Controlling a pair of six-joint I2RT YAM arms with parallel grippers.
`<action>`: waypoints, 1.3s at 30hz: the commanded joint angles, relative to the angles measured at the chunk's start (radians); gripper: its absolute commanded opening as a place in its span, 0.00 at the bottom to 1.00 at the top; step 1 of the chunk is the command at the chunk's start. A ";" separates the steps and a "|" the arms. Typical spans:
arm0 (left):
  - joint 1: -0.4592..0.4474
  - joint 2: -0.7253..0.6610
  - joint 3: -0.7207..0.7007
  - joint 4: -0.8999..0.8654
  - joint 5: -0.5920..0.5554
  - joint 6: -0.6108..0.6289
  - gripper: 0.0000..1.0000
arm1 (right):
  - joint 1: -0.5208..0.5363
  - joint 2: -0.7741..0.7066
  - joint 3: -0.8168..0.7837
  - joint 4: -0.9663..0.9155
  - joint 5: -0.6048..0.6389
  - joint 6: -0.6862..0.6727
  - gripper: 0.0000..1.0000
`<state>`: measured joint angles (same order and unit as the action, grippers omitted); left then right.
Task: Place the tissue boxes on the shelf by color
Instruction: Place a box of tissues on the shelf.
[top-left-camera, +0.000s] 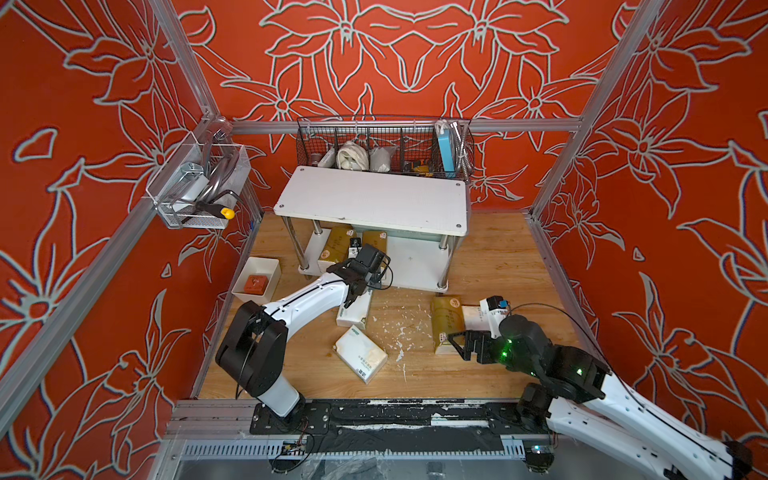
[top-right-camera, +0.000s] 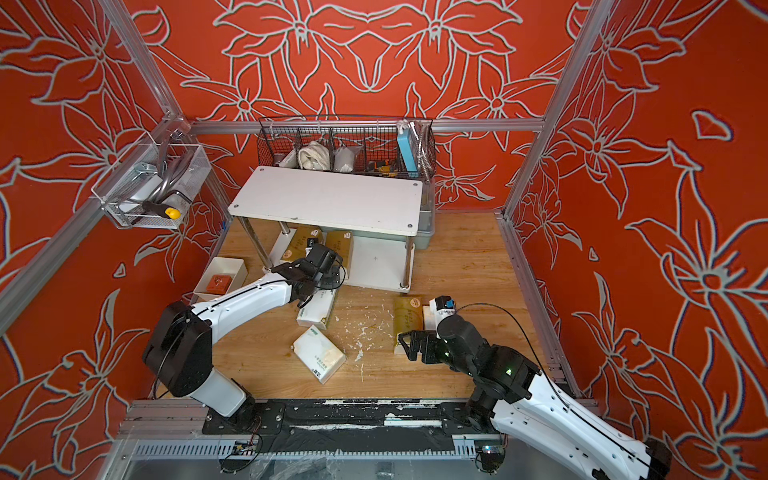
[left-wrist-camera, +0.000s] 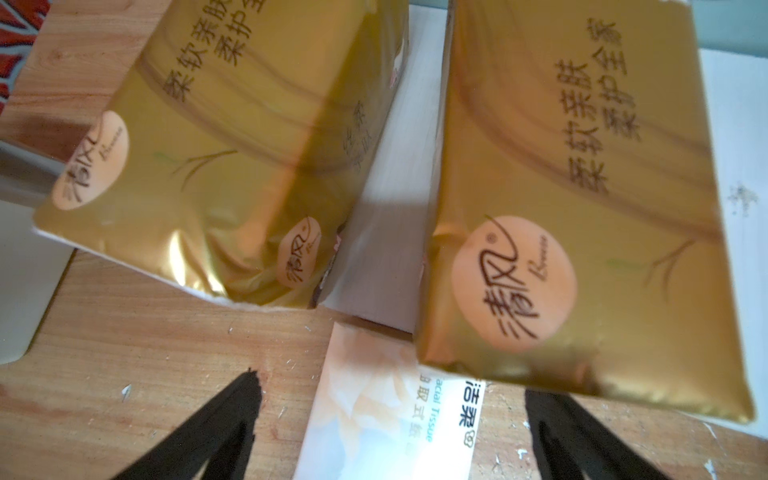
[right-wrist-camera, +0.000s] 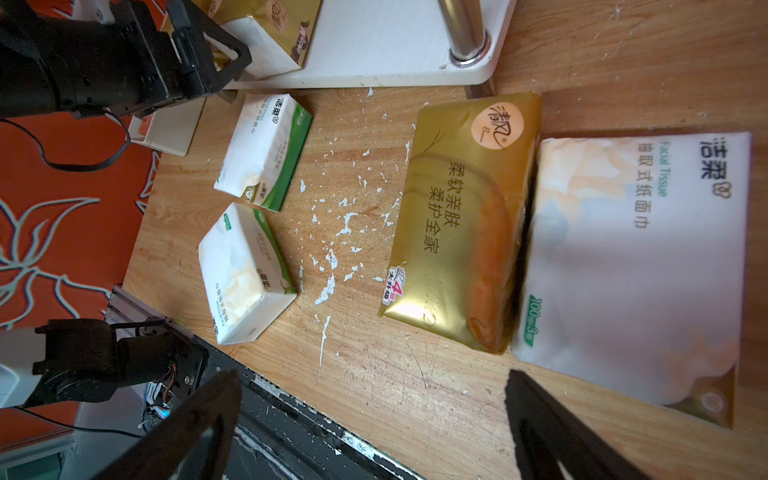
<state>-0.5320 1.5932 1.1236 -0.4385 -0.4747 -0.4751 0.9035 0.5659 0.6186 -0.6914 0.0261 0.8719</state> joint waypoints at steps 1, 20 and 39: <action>0.000 0.013 0.021 -0.022 -0.033 0.018 0.99 | -0.003 -0.008 -0.005 -0.025 0.026 -0.004 0.99; 0.007 -0.011 0.011 -0.022 -0.022 0.021 0.99 | -0.002 -0.006 -0.004 -0.023 0.028 -0.002 0.99; 0.006 -0.328 -0.138 -0.111 -0.011 -0.036 0.99 | -0.003 0.041 0.006 -0.056 0.025 -0.007 0.99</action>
<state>-0.5354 1.2968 1.0149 -0.5110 -0.4236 -0.4961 0.9035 0.6083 0.6186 -0.7288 0.0292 0.8715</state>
